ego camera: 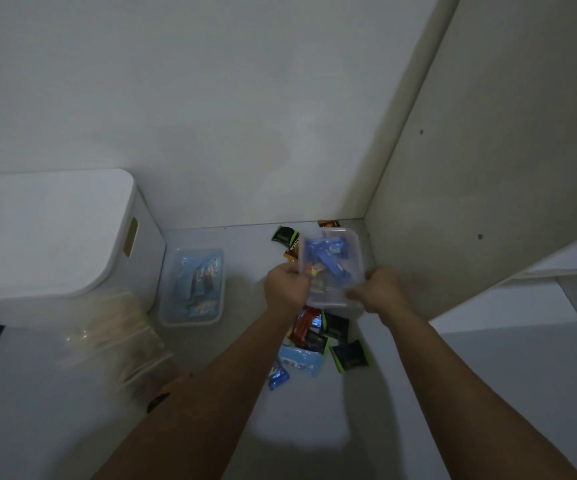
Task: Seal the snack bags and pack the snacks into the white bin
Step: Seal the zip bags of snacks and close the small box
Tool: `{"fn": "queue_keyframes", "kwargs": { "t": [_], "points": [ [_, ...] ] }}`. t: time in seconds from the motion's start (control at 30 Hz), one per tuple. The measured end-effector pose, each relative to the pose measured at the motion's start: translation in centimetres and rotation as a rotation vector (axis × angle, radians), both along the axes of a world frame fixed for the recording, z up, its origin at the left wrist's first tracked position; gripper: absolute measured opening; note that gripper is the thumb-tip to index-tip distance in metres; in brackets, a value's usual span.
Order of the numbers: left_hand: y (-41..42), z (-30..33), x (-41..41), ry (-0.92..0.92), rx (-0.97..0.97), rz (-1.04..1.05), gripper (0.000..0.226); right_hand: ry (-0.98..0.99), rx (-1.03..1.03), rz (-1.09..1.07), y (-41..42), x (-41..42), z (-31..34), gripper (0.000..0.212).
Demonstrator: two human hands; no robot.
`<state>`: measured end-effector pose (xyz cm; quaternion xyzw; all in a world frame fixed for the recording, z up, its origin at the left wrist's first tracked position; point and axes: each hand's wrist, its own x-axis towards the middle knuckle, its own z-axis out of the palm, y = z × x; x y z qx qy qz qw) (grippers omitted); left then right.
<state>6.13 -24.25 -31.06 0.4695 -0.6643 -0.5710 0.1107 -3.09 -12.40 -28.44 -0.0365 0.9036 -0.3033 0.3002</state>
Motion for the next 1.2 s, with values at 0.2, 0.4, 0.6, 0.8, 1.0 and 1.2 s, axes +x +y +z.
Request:
{"fn": "queue_keyframes", "kwargs": {
  "t": [0.2, 0.4, 0.6, 0.8, 1.0, 1.2],
  "points": [
    [-5.3, 1.5, 3.5, -0.061, -0.17, 0.183, 0.024, 0.008, -0.17, 0.075, -5.5, 1.6, 2.1, 0.018],
    [-9.9, 3.2, 8.3, -0.094, -0.232, 0.319, 0.008, -0.055, -0.25, 0.199, -10.7, 5.7, 2.0, 0.024],
    [-11.8, 3.2, 10.9, -0.211, -0.26, 0.338, 0.024, -0.046, -0.236, 0.247, -13.4, 8.5, 1.1, 0.019],
    [-12.1, 2.7, 11.4, -0.269, -0.205, 0.318, 0.035, -0.025, -0.229, 0.235, -14.3, 9.9, 0.4, 0.016],
    [-9.9, 2.2, 10.3, -0.213, -0.277, 0.059, 0.025, 0.042, -0.187, 0.118, -11.5, 8.4, -0.5, 0.018],
    [-4.8, 2.4, 7.7, -0.066, 0.044, -0.177, 0.047, 0.147, -0.074, -0.057, -5.5, 5.7, -0.7, 0.016]
  ]
}}
